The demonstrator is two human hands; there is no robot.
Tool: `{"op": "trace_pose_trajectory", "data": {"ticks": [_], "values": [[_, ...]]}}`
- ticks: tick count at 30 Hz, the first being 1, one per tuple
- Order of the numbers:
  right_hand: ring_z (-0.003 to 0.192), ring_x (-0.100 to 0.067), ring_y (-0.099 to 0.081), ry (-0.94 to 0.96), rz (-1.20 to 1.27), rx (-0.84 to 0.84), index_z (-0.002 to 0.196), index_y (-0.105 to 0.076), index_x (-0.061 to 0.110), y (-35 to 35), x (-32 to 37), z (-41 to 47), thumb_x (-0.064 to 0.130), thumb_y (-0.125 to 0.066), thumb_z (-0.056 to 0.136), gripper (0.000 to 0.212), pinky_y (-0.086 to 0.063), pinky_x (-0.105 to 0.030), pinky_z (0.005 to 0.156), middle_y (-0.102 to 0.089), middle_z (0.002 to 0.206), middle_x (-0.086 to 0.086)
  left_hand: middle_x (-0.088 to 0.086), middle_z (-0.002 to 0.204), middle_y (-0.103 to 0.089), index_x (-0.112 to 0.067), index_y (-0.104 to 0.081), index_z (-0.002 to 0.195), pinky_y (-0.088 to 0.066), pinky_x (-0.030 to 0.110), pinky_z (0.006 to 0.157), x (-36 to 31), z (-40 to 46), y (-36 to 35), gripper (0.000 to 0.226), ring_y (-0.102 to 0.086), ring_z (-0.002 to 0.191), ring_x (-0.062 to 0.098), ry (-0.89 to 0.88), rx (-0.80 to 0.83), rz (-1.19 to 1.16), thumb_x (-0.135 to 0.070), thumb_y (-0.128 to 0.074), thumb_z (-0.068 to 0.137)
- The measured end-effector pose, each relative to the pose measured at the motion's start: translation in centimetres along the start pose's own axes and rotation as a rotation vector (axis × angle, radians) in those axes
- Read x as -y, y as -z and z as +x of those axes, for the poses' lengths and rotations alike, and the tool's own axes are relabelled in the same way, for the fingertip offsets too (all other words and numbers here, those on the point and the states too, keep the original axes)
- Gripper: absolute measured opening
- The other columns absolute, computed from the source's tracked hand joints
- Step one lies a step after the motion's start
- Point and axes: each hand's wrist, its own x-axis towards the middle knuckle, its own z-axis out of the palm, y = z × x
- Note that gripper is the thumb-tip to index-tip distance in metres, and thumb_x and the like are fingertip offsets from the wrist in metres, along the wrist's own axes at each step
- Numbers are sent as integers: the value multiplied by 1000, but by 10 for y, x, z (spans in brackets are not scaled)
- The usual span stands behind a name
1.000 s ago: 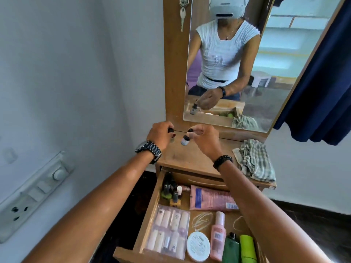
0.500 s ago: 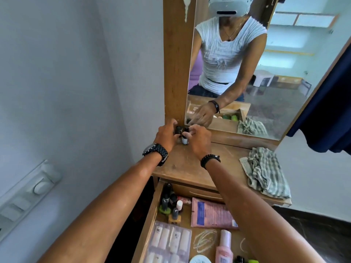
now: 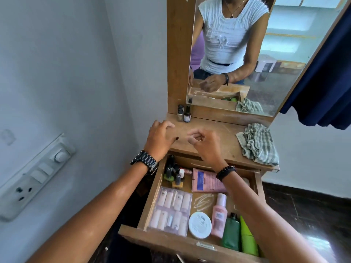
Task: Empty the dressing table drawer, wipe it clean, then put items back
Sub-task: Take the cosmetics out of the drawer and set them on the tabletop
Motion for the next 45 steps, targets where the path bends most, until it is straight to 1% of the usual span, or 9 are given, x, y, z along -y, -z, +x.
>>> {"op": "trace_pose_trajectory", "data": {"ticks": [6,12,17,23,25,27,30,37,45], "values": [[71,-9,-60,-54,-103,74,87,-71,11,-13,-33,-61,6,-68,82,7,-46,-10,64,-67,79,0,5,134,-41,-22,-64,105,-35,42,101,13,-73,-14,31,-38,123,27,29,110,198,-28,-73,76],[90,-6,-55,-55,-267,165,117,-64,16,-25,-52,-70,4,-60,87,33,-43,-8,75,-56,105,4,7,154,-15,-27,-61,111,-13,54,113,14,-90,-26,33,-6,143,28,52,253,374,-36,-68,79],[92,-14,-64,-22,-293,223,104,-69,10,-31,-52,-69,3,-65,84,22,-44,-13,75,-68,105,-4,7,156,-11,-25,-65,100,-2,56,113,14,-93,-38,23,0,145,30,67,247,391,-37,-67,81],[76,-9,-62,-60,-230,150,88,-64,13,-28,-56,-73,6,-70,82,11,-51,-12,68,-66,82,3,6,150,-25,-23,-67,96,-6,53,113,14,-94,-38,22,-10,143,27,47,226,383,-39,-66,81],[75,-10,-63,-58,-178,119,89,-64,13,-21,-53,-73,6,-70,81,12,-50,-10,67,-66,81,4,6,139,-39,-19,-66,94,-24,44,110,12,-93,-33,24,-28,134,25,7,157,336,-38,-65,80],[79,-11,-65,-50,-138,96,92,-65,12,-11,-45,-70,7,-69,83,12,-52,-14,71,-68,85,0,4,114,-53,-14,-62,90,-41,30,84,8,-91,-24,22,-50,108,22,-7,99,200,-33,-65,81],[82,-12,-66,-58,-32,71,97,-63,14,5,-26,-57,9,-66,85,13,-54,-17,71,-69,90,-2,2,83,-61,-14,-55,86,-42,30,58,-2,-80,-9,16,-59,76,22,7,64,13,-27,-64,83],[77,-4,-61,-10,-108,-72,95,-67,16,14,8,3,13,-68,84,11,-49,-13,69,-65,86,6,-1,97,-62,-11,-59,104,-42,11,61,-18,-16,8,21,-57,81,8,51,-30,-153,-20,-64,86],[81,-9,-58,-32,-138,-188,100,-64,12,-3,7,67,11,-65,87,13,-44,-11,66,-62,88,3,9,105,-66,-7,-62,109,-45,17,72,-19,57,-7,20,-63,92,17,65,-108,-153,-9,-59,89]]}}
